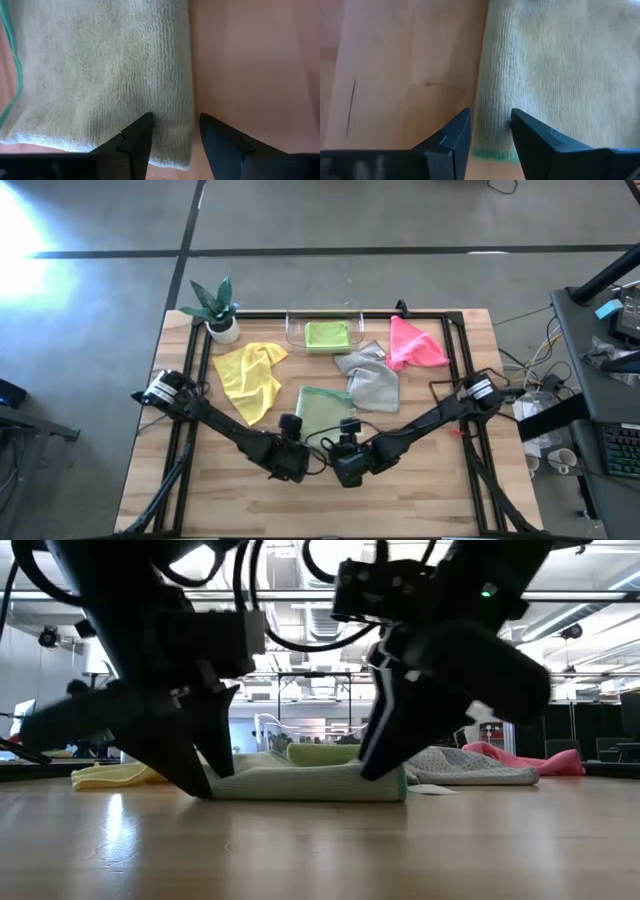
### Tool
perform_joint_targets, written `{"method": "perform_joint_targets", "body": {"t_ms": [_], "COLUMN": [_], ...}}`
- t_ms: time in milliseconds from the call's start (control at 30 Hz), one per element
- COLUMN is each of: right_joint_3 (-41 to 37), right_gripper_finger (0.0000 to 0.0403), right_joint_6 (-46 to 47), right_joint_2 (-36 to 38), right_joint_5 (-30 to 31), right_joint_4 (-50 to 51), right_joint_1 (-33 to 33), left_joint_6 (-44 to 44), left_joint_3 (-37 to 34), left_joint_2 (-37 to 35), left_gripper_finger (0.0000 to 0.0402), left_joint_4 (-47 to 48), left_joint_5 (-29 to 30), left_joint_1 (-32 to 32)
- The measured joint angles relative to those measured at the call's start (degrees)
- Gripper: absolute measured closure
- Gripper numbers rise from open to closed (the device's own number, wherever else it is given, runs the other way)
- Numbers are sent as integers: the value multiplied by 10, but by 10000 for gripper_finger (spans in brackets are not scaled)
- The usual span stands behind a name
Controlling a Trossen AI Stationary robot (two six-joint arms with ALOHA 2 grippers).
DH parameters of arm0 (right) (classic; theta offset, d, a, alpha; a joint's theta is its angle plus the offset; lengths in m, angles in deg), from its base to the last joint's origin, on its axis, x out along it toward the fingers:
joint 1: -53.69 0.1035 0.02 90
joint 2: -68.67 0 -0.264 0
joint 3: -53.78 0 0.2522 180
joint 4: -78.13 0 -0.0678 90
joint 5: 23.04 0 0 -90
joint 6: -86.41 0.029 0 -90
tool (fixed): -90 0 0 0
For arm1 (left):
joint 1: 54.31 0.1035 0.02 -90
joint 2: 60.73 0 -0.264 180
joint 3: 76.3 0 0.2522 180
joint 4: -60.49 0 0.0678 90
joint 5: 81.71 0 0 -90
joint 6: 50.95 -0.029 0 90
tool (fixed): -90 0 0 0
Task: Fold microfiber towels
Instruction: Put the light green microfiber cloth into the transparent bin
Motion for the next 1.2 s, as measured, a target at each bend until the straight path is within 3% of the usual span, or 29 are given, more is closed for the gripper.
{"method": "perform_joint_targets", "body": {"t_ms": [433,567,767,1200], "right_joint_3": [40,39,38,37], "right_gripper_finger": [271,290,305,310], "right_joint_6": [38,40,41,41], "right_joint_2": [-49,-49,-48,-45], "right_joint_5": [-15,-20,-28,-32], "right_joint_4": [53,56,56,58], "right_joint_1": [-23,-29,-35,-36], "left_joint_6": [12,10,-1,-10], "left_joint_3": [2,1,-1,-1], "left_joint_2": [16,18,19,19], "left_gripper_finger": [254,289,387,400], "left_joint_4": [-8,-23,-40,-58], "left_joint_5": [11,10,7,4], "left_joint_1": [12,17,23,24]}}
